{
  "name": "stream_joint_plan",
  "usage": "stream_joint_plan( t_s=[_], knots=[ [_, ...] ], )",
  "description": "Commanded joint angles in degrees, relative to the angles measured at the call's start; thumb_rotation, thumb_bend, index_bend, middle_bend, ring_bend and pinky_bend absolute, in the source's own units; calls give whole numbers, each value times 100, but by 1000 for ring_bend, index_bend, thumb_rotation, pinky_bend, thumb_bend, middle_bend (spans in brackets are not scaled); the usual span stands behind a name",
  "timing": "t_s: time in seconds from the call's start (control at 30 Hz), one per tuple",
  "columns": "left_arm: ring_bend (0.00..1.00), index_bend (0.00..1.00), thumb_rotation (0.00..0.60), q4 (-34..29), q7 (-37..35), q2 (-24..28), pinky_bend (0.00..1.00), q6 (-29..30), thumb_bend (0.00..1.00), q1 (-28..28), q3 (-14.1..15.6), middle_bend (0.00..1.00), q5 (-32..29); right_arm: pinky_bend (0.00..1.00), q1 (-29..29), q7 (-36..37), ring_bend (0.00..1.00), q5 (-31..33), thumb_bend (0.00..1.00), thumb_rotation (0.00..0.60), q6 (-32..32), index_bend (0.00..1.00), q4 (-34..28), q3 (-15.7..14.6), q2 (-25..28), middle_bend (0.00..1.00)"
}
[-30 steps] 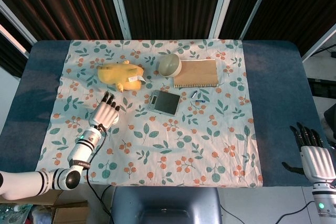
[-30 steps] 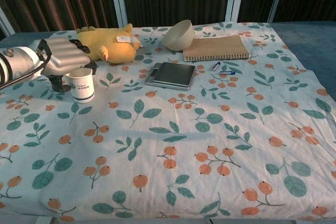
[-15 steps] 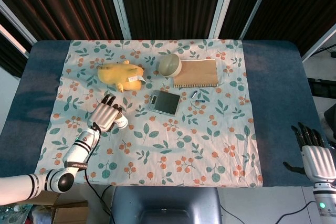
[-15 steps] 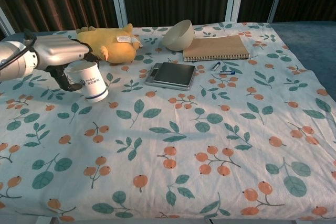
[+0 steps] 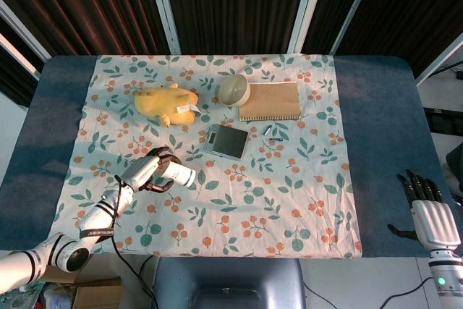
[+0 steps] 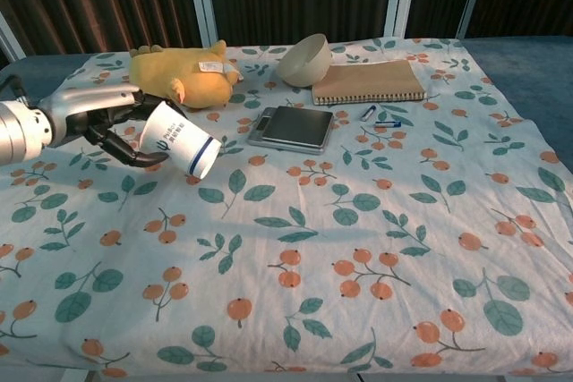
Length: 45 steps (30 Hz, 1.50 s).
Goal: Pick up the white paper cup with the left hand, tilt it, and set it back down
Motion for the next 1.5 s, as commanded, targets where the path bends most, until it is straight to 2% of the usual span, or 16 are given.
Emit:
stream_joint_plan(
  t_s=[0.03, 0.13, 0.23, 0.37, 0.6, 0.8, 0.9, 1.1, 1.33, 1.5],
  knots=[
    [3, 181, 600, 908, -1016, -431, 46, 175, 397, 256, 178, 241, 872, 0, 19, -42, 0, 20, 95, 600, -23, 0, -36, 3, 18, 0],
    [0, 67, 600, 1145, -1263, -511, 45, 296, 399, 247, 273, 162, 1052, 0, 37, -72, 0, 34, 95, 600, -40, 0, -61, 7, 24, 0],
    [0, 6, 600, 1267, -1403, -522, 41, 352, 399, 228, 339, 81, 1143, 0, 43, -84, 0, 42, 95, 600, -45, 0, -71, 4, 18, 0],
    [0, 0, 600, 1377, -1285, -491, 40, 380, 399, 204, 422, 6, 1200, 0, 46, -79, 0, 56, 95, 600, -44, 0, -69, 5, 11, 0],
    [0, 0, 600, 1259, -435, -283, 32, 752, 392, 281, 398, 0, 1175, 0, 19, -5, 0, 49, 95, 600, 3, 0, -19, -2, 11, 0],
    [0, 0, 600, 775, 1098, 187, 22, 950, 389, 246, 438, 0, 1286, 0, 24, 41, 0, 45, 95, 600, -6, 0, 18, -7, 0, 0],
    [0, 0, 600, 538, 2430, 336, 11, 1052, 390, 195, 477, 0, 1403, 0, 36, 44, 0, 47, 96, 600, -34, 0, 30, -15, -15, 0],
    [0, 0, 600, -6, 4515, 487, 1, 836, 338, 85, 535, 0, 1281, 0, 35, 52, 0, 59, 95, 600, -47, 0, 42, -25, -15, 0],
    [0, 0, 600, -722, 5595, 700, 0, 401, 319, -13, 568, 0, 766, 0, 21, 117, 0, 107, 95, 600, -63, 0, 92, -25, -9, 0],
    [0, 0, 600, -790, 5765, 577, 0, 273, 317, -81, 555, 0, 502, 0, 29, 163, 0, 121, 95, 600, -116, 0, 136, -40, -34, 0]
  ],
)
